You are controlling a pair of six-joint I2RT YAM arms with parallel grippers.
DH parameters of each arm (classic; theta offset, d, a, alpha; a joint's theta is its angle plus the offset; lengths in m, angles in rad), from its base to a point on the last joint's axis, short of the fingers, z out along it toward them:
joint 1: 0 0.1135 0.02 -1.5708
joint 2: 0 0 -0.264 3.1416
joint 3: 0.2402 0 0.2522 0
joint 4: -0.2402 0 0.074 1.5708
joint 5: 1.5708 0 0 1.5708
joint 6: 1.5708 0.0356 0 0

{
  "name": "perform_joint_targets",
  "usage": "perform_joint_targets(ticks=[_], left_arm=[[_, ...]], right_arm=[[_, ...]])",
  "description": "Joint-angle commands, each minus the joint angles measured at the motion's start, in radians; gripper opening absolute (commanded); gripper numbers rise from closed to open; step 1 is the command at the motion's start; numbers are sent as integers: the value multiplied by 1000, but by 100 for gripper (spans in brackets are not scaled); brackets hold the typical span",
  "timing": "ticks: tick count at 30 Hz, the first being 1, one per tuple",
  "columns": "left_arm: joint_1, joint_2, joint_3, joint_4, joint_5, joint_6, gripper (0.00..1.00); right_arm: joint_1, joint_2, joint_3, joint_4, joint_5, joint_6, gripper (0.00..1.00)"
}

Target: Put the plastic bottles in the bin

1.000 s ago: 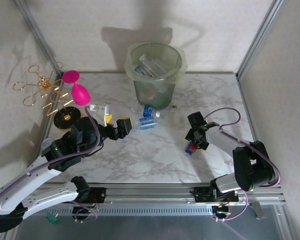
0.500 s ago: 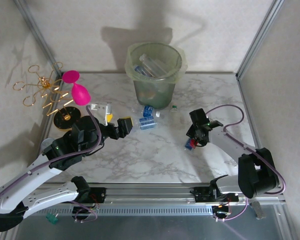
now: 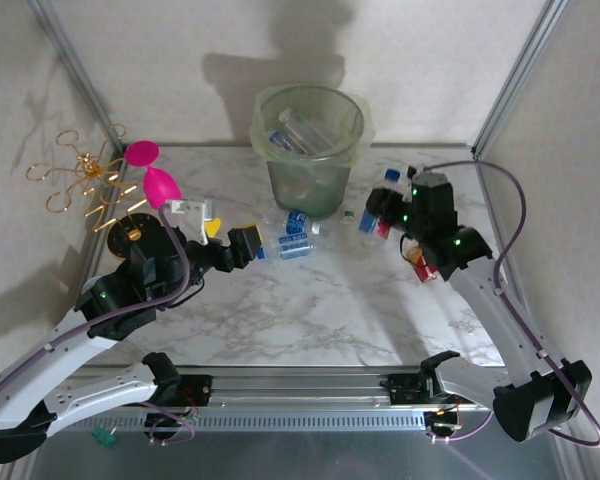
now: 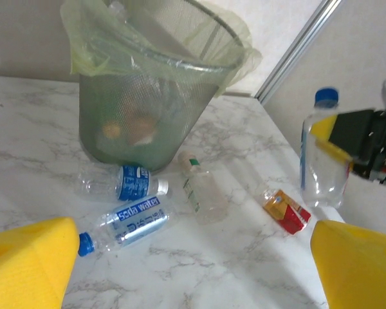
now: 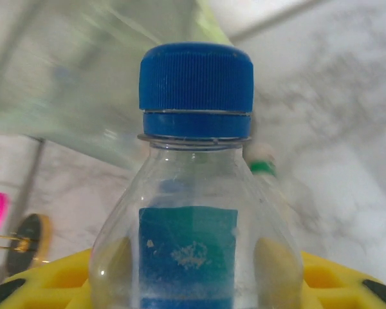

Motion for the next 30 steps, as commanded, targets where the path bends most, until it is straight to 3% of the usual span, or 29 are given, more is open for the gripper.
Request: perform_joint_targets(ticks=[1, 8, 17, 24, 30], left_arm=[[8, 1, 42, 6, -38, -7, 93], [9, 9, 74, -4, -41, -18, 92], [8, 13, 74, -21, -69, -11, 92], [9, 21, 80, -32, -79, -1, 92], [11, 27, 78, -33, -85, 6, 92]], right_arm=[[-2, 91, 156, 72, -57, -81, 43], [-5, 377, 553, 104, -99, -149, 43], [-3, 786, 1075, 17, -120, -282, 43], [7, 915, 1190, 11, -113, -363, 46], [15, 954, 1200, 6, 122, -454, 46]])
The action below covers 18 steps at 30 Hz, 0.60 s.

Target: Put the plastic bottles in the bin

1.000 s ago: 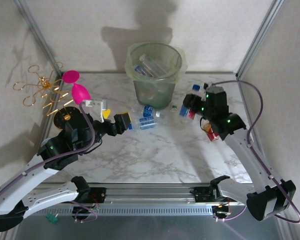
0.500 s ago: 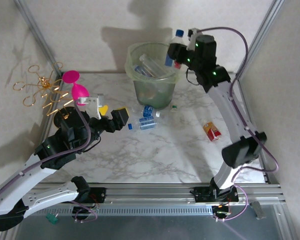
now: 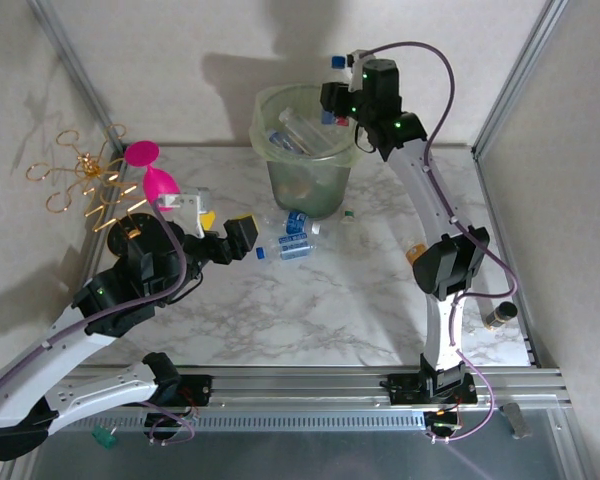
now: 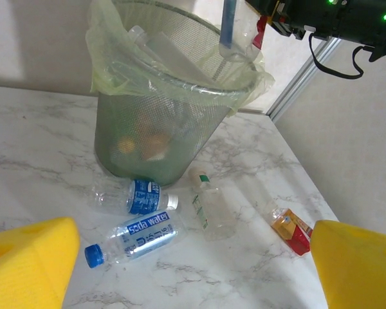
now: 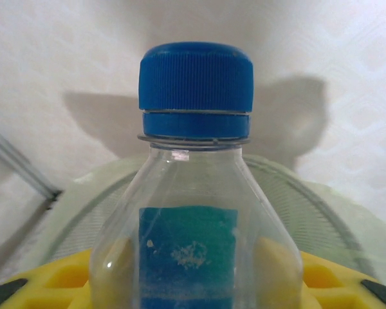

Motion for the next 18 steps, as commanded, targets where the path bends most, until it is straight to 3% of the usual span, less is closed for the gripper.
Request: perform_joint_targets(ticks=[1, 6, 13, 16, 18], left_arm=[[10, 3, 27, -14, -24, 15, 92], [9, 20, 26, -12, -21, 17, 92], [10, 32, 26, -14, -21, 18, 92], [8, 34, 21, -14, -17, 17, 92], [9, 36, 19, -14, -16, 17, 92]], right_arm=[[16, 26, 57, 11, 161, -102, 46], [67, 75, 55, 63, 278, -249, 47], [102, 159, 64, 97, 448, -340, 48], [113, 169, 42, 104, 450, -364, 54], [118, 178, 40, 100, 449, -369, 63]])
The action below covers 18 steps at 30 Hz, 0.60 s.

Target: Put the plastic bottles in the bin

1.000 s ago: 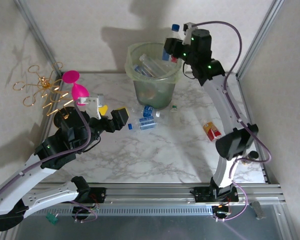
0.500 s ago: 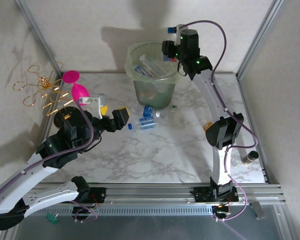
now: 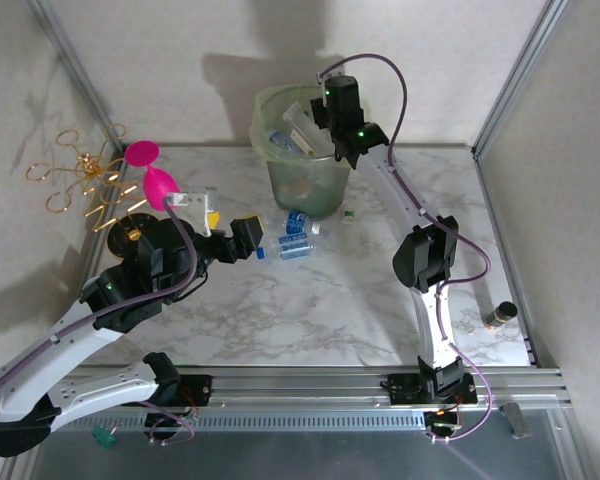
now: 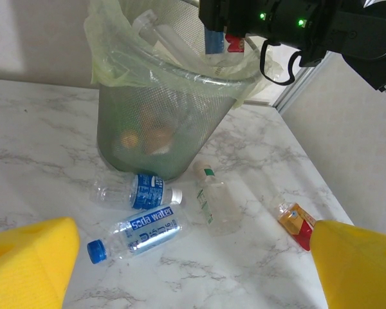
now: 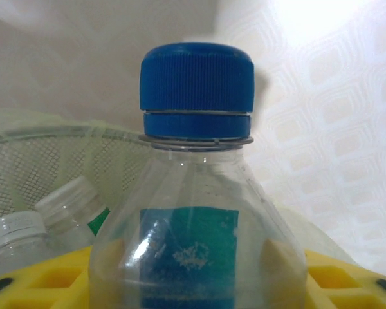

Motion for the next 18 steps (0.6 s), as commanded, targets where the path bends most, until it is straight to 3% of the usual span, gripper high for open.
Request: perform_joint_targets(ticks=[1, 5, 8, 18], left_arm=[[8, 1, 19, -12, -15, 16, 92], [8, 2, 17, -9, -12, 15, 92], [9, -5, 13, -7, -10, 11, 92], [8, -40, 1, -6, -7, -2, 92]], right_arm=[[20, 25, 1, 14, 40, -40, 70], [24, 19, 11, 8, 25, -31, 79], [23, -2, 10, 3, 3, -19, 81], [23, -123, -27, -3, -103, 68, 62]])
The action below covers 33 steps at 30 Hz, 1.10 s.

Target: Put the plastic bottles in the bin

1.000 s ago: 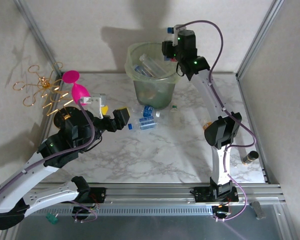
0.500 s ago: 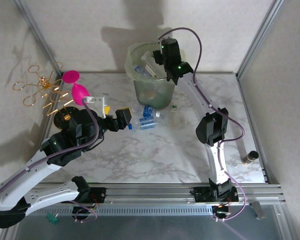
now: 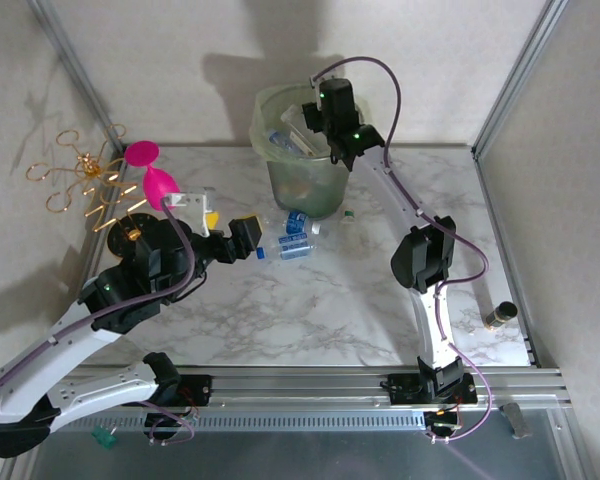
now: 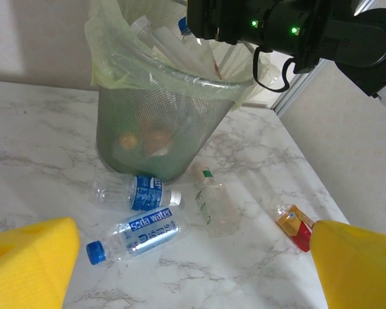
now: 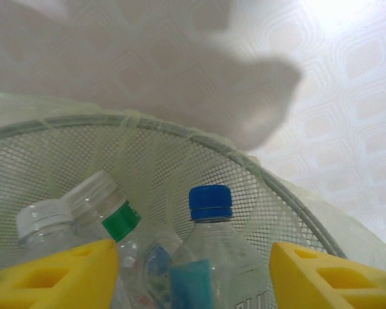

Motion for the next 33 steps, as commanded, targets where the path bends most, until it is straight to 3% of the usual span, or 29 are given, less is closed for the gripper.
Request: perform_joint_targets(ticks=[1, 10, 16, 22, 25, 28, 33], left_arm=[[8, -29, 3, -8, -7, -1, 92], [9, -87, 0, -29, 28, -26, 92], [8, -137, -30, -44, 33, -47, 92], [9, -168, -57, -62, 37, -51, 92], [9, -172, -76, -66, 26, -40, 93], [8, -159, -87, -71, 29, -33, 93], [8, -143, -98, -78, 49, -32, 92]], right_arm=[[5, -132, -20, 11, -65, 54, 62], [6, -420, -231, -8, -212, 183, 65], [6, -684, -590, 20, -281, 315, 68], [5, -911, -969, 5, -190, 415, 73], [1, -923, -1078, -64, -153, 472, 74], [1, -890, -1172, -53, -193, 515, 76], [-7, -754, -1210, -19, -213, 545, 87]])
